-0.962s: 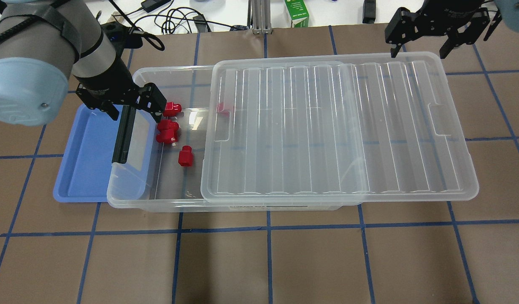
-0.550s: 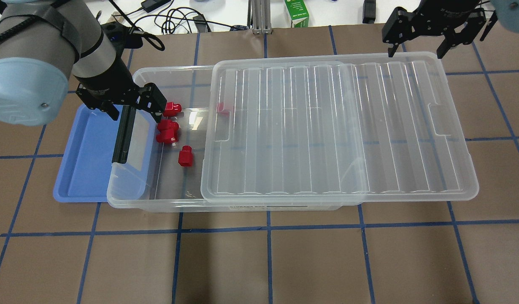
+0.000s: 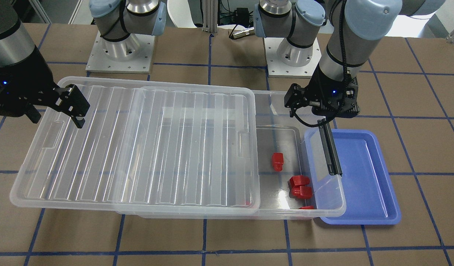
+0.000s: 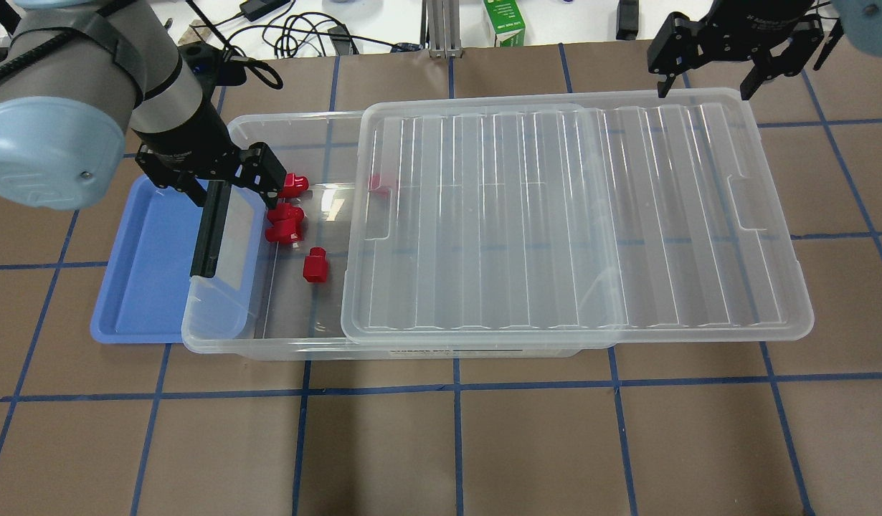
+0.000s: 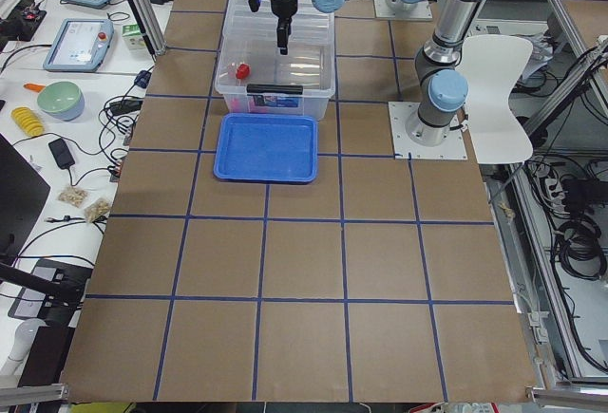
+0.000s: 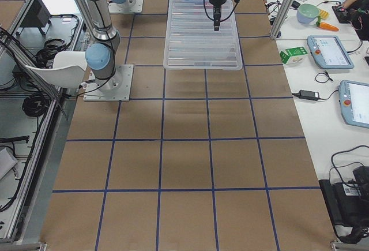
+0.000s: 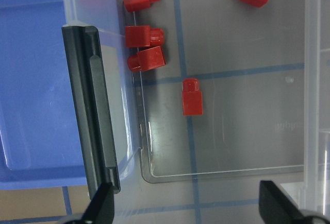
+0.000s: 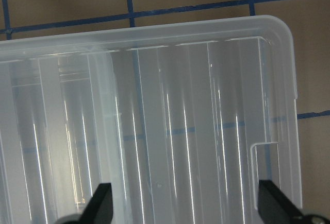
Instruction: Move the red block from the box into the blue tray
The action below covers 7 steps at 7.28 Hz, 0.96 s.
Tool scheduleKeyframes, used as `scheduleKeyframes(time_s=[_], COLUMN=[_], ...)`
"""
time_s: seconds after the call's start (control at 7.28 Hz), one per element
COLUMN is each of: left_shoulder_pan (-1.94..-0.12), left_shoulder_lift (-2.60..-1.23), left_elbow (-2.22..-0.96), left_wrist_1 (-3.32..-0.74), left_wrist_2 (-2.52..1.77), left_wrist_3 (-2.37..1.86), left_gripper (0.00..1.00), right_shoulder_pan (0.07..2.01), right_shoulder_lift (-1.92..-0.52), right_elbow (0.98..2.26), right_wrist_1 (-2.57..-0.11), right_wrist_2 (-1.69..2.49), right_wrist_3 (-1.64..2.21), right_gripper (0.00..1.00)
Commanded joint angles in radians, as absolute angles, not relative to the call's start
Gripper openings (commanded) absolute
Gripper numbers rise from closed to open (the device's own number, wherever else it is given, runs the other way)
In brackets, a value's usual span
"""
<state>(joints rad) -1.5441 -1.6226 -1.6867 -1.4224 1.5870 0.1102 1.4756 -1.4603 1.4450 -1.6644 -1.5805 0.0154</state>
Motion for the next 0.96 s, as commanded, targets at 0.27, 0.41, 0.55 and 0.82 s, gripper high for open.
scheduleKeyframes(time_s=[0.27,0.41,0.55,0.82], left_shoulder_pan=[-1.543,-1.543,-1.543,-1.543], left_shoulder_lift=[-1.771,-1.798,-1.821,-1.862], left_elbow=[-1.716,-1.742,-1.756,-1.761], left_wrist_1=[-1.257,-1.200,-1.190,-1.186], left_wrist_2=[1.580,1.580,1.580,1.578], left_wrist_3=[0.106,0.113,0.120,0.109], left_gripper=[1.00,1.00,1.00,1.00], right_shoulder_pan=[1.477,1.477,1.476,1.477], right_shoulder_lift=[-1.460,-1.460,-1.460,-1.460], right_elbow=[1.445,1.445,1.447,1.447], right_wrist_1=[-1.663,-1.663,-1.663,-1.663], right_wrist_2=[-1.580,-1.580,-1.580,-1.580], right_wrist_3=[0.015,0.015,0.015,0.015], right_gripper=[1.00,1.00,1.00,1.00])
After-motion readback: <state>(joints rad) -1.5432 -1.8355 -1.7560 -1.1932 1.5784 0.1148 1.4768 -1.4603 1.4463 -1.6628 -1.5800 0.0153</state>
